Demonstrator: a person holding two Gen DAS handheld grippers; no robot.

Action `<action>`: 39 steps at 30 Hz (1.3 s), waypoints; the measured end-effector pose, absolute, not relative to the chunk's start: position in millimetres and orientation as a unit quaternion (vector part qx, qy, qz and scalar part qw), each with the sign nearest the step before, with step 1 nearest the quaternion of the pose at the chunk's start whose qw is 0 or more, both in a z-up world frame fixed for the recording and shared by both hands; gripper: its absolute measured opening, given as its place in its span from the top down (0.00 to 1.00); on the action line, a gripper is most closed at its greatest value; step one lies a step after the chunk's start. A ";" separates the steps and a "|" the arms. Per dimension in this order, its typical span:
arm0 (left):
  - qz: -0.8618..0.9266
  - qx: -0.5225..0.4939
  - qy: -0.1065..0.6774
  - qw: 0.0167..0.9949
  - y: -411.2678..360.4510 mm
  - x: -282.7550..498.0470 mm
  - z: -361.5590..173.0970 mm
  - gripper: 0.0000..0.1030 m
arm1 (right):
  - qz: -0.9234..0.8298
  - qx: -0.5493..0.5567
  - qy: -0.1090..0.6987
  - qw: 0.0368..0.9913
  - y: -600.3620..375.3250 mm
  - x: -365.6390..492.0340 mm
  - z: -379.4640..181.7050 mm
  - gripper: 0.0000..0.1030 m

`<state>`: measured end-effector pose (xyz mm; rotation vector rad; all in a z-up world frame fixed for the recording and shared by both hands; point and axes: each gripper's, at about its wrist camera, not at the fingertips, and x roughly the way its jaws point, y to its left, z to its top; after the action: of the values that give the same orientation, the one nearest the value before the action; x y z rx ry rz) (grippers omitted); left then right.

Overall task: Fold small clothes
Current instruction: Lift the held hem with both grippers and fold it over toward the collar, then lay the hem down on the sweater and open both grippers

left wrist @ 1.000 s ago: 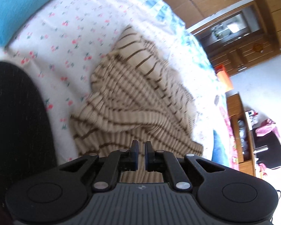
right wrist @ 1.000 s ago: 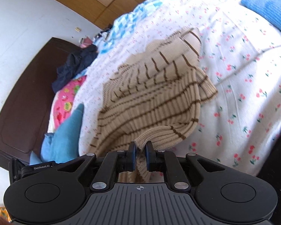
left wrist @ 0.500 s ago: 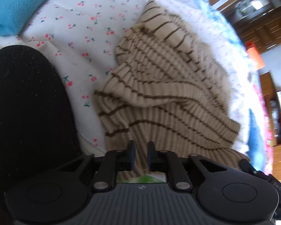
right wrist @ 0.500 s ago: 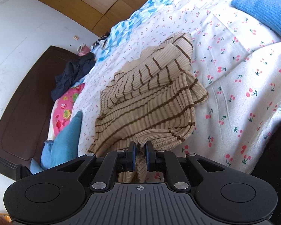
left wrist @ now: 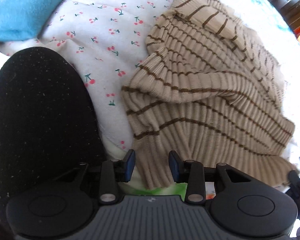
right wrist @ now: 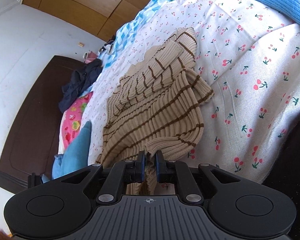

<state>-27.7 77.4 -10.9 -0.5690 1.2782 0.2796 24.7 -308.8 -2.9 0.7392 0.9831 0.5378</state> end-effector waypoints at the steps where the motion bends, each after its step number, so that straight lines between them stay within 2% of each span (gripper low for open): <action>1: 0.131 -0.254 0.590 0.755 75.4 -25.3 -13.7 0.59 | 0.249 0.343 0.455 0.783 -308.8 23.9 -3.2 0.89; 3: 0.130 -0.252 0.594 0.752 73.4 -18.8 -22.0 0.56 | 0.250 0.343 0.454 0.784 -308.8 23.9 -3.4 0.89; 6: 0.119 -0.276 0.590 0.750 76.5 -18.9 -26.3 0.59 | 0.247 0.343 0.456 0.783 -308.7 23.2 -4.5 0.89; 8: 0.099 -0.302 0.576 0.753 82.7 -25.5 -23.1 0.84 | 0.248 0.345 0.454 0.784 -309.1 22.1 -3.6 0.89; 12: 0.049 -0.407 0.525 0.746 101.2 -43.3 -19.7 0.85 | 0.242 0.356 0.445 0.785 -312.5 20.7 -0.9 0.91; 16: 0.000 -0.466 0.467 0.751 109.7 -48.1 -4.5 0.85 | 0.241 0.366 0.424 0.793 -317.4 17.1 9.9 0.91; 24: -0.088 -0.502 0.364 0.779 127.2 -9.5 54.6 0.85 | 0.247 0.387 0.345 0.819 -312.0 29.6 54.4 0.92; 29: -0.107 -0.478 0.307 0.816 142.1 36.4 92.2 0.85 | 0.253 0.393 0.279 0.839 -298.8 75.4 92.3 0.92; 31: -0.103 -0.479 0.299 0.819 149.5 63.9 91.2 0.85 | 0.258 0.391 0.265 0.843 -289.8 101.0 101.7 0.97; 34: -0.075 -0.466 0.300 0.829 160.1 106.0 78.4 0.85 | 0.242 0.383 0.256 0.854 -275.5 147.4 105.8 0.97; 36: -0.046 -0.443 0.315 0.838 164.7 140.4 61.2 0.85 | 0.225 0.374 0.266 0.860 -268.5 178.9 99.1 0.97; 39: -0.013 -0.438 0.337 0.833 176.9 166.0 31.8 0.85 | 0.196 0.330 0.292 0.876 -257.3 204.0 86.5 0.92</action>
<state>166.0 176.9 31.8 -0.9280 0.7136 -0.0276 204.0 -257.3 86.5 0.6895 0.6091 0.4083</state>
